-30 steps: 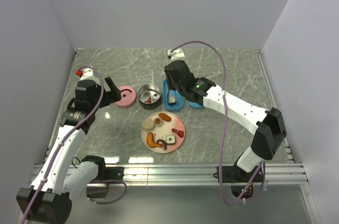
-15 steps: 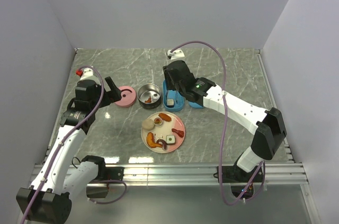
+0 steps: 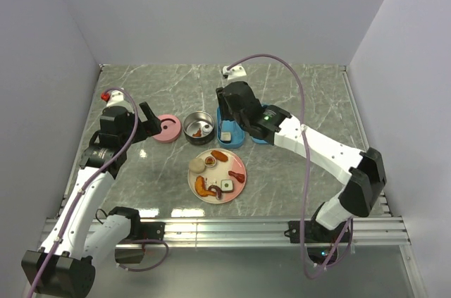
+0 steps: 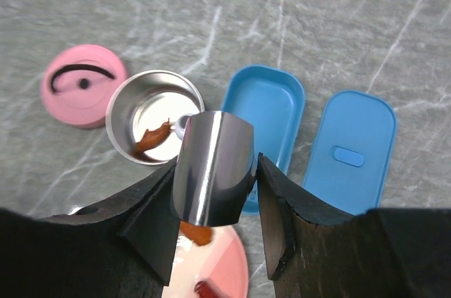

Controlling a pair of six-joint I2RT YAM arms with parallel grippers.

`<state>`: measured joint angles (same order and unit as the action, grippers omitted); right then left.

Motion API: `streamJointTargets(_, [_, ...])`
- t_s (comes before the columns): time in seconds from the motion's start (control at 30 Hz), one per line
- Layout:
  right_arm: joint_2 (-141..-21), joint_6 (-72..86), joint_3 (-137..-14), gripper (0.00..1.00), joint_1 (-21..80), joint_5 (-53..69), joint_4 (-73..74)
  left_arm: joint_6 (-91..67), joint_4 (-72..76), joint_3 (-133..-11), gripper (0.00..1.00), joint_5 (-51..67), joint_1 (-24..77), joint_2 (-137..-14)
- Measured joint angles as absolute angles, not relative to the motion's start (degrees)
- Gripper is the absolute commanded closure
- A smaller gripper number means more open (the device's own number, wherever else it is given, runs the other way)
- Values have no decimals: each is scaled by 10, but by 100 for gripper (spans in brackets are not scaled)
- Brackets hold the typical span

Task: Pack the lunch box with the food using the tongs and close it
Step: Place the food into the lunch box, then pick up the food using the clamp

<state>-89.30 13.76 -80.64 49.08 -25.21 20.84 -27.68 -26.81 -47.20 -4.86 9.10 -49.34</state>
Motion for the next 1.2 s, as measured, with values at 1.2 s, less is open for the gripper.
streamJointTargets(1.2, [-735, 344, -697, 51, 698, -322, 357, -279, -269, -450, 1, -48, 111, -471])
